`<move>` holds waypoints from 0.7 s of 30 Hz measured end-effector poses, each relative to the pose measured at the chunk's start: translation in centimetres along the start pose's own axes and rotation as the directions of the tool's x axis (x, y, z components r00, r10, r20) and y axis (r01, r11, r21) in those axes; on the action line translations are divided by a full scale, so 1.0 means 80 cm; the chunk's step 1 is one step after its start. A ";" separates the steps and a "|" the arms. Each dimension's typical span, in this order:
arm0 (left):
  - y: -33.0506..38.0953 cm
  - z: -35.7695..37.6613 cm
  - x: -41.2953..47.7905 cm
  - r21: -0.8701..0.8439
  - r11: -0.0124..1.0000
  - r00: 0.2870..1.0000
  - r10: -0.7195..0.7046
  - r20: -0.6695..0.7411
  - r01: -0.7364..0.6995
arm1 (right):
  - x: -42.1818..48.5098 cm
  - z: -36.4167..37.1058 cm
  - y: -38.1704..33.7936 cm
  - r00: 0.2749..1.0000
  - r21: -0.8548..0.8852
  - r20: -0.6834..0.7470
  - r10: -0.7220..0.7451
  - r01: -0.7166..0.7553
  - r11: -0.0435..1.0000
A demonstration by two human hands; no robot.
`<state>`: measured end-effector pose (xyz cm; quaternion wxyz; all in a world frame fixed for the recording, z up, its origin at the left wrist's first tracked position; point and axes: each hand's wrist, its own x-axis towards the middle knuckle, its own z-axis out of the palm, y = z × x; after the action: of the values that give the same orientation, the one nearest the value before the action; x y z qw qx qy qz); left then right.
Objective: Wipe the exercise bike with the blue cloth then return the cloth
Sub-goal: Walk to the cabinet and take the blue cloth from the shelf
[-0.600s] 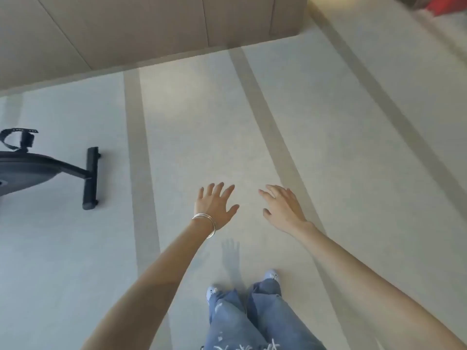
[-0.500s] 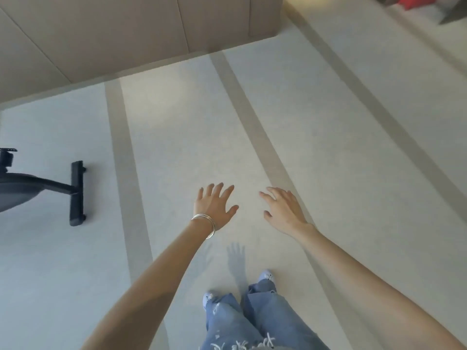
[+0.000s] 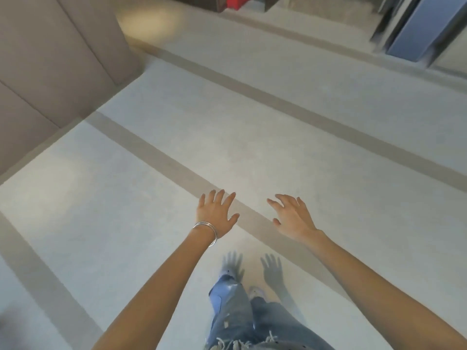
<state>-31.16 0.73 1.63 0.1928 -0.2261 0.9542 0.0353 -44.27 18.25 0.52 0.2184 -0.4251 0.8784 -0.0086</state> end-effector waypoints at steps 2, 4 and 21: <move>0.026 -0.015 0.030 0.042 0.995 0.996 0.092 -0.001 -0.092 | -0.004 -0.006 0.027 0.997 0.012 -0.021 0.079 -0.079 0.997; 0.055 -0.029 0.060 0.077 0.980 0.983 0.182 0.001 -0.181 | -0.006 -0.011 0.051 0.986 0.036 -0.041 0.161 -0.159 0.987; 0.224 -0.104 0.243 0.240 0.709 0.741 0.667 0.077 -0.664 | -0.005 -0.051 0.174 0.732 0.228 -0.099 0.674 -0.643 0.732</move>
<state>-58.07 7.32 1.50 0.1870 0.1587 0.9692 -0.0208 -55.98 26.74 1.54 0.1661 -0.0615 0.9831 -0.0460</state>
